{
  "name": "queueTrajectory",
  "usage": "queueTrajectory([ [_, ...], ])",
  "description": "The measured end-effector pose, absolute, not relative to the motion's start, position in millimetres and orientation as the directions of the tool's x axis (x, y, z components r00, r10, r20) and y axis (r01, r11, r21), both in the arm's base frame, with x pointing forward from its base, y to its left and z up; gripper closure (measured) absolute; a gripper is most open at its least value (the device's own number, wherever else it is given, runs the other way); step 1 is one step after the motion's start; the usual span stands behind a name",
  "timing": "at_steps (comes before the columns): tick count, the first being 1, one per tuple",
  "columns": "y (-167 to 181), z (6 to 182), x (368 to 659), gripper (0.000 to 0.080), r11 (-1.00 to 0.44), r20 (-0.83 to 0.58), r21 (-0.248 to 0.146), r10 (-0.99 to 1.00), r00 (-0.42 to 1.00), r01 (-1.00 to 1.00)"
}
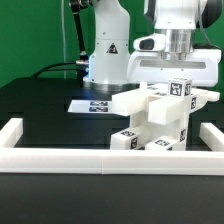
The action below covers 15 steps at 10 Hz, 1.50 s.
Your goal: Assemble chair
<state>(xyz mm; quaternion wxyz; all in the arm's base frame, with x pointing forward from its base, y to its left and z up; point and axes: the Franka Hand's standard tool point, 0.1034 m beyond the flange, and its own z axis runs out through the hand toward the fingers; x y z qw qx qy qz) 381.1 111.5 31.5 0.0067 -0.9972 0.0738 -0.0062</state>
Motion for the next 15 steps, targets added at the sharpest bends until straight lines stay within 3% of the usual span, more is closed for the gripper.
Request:
queueTrajectory([
  [3, 113, 27.0, 368, 0.0151, -0.991, 0.005, -0.007, -0.134, 0.991, -0.134],
  [15, 115, 16.4, 360, 0.0151, -0.993, -0.017, 0.005, -0.120, 0.993, -0.120],
])
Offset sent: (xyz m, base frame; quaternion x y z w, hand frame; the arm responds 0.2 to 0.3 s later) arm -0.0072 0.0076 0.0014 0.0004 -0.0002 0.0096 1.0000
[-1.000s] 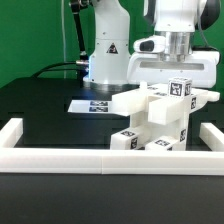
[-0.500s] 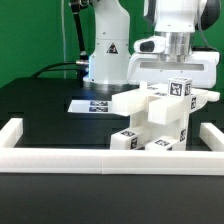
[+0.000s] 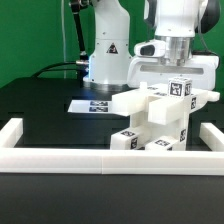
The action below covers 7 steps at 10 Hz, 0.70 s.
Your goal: Assemble chair
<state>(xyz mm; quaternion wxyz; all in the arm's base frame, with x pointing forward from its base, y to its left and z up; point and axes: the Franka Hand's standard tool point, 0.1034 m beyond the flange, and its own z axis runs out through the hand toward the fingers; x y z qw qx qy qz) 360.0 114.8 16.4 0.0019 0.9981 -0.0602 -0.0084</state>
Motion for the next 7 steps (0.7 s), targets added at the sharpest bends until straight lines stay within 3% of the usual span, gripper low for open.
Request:
queueTrajectory([
  [5, 112.3, 7.7, 355.1, 0.0177, -0.993, -0.034, 0.017, -0.119, 0.992, -0.119],
  [7, 112.2, 7.7, 355.0, 0.0530, -0.993, -0.034, 0.017, -0.119, 0.992, -0.118],
])
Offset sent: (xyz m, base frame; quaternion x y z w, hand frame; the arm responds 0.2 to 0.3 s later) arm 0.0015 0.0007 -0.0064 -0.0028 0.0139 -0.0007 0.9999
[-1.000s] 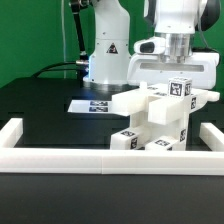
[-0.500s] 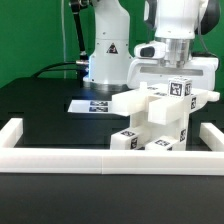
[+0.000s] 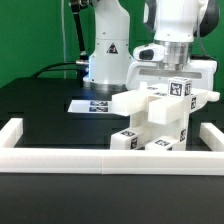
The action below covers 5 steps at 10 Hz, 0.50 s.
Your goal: Assemble chair
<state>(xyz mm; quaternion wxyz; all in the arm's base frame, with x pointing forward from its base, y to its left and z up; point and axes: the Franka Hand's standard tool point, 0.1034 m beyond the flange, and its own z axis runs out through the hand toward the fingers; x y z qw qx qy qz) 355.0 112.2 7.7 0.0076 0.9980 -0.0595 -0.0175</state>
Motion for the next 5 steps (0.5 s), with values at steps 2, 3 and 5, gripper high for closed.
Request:
queueTrajectory([
  [2, 112.2, 7.6, 355.0, 0.0666, -0.993, -0.034, 0.017, -0.119, 0.992, -0.118],
  [3, 112.2, 7.6, 355.0, 0.0770, -0.993, -0.034, 0.017, -0.119, 0.992, -0.118],
  [5, 112.2, 7.6, 355.0, 0.0790, -0.993, -0.034, 0.017, -0.119, 0.992, -0.118],
])
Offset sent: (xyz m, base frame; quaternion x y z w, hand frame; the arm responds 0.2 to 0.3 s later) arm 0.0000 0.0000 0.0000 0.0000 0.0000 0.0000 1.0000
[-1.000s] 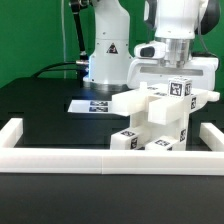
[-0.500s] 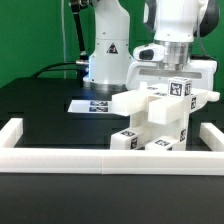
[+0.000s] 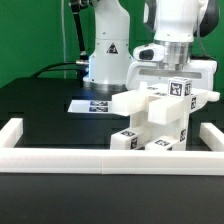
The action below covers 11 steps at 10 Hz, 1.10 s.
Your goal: Assemble chair
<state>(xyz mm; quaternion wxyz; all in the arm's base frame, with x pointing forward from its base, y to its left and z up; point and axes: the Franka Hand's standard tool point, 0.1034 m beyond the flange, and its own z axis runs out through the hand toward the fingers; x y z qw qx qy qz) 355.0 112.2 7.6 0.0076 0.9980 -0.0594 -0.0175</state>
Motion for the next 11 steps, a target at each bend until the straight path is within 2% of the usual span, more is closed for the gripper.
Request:
queueTrajectory([
  [4, 112, 7.6, 355, 0.0797, -0.993, -0.034, 0.017, -0.119, 0.992, -0.118],
  [5, 112, 7.7, 355, 0.0680, -0.993, -0.034, 0.017, -0.118, 0.992, -0.118],
  [6, 109, 10.1, 360, 0.0680, -0.994, -0.038, 0.013, -0.105, 0.994, -0.105],
  [7, 104, 13.2, 366, 0.0467, -0.996, -0.036, 0.009, -0.092, 0.995, -0.092],
  [9, 92, 26.0, 379, 0.0213, -0.997, -0.031, -0.011, -0.079, 0.996, -0.079],
  [10, 94, 28.4, 379, 0.0213, -0.996, -0.027, -0.013, -0.087, 0.996, -0.087],
  [11, 94, 27.5, 379, 0.0164, -0.996, -0.028, -0.012, -0.087, 0.996, -0.087],
])
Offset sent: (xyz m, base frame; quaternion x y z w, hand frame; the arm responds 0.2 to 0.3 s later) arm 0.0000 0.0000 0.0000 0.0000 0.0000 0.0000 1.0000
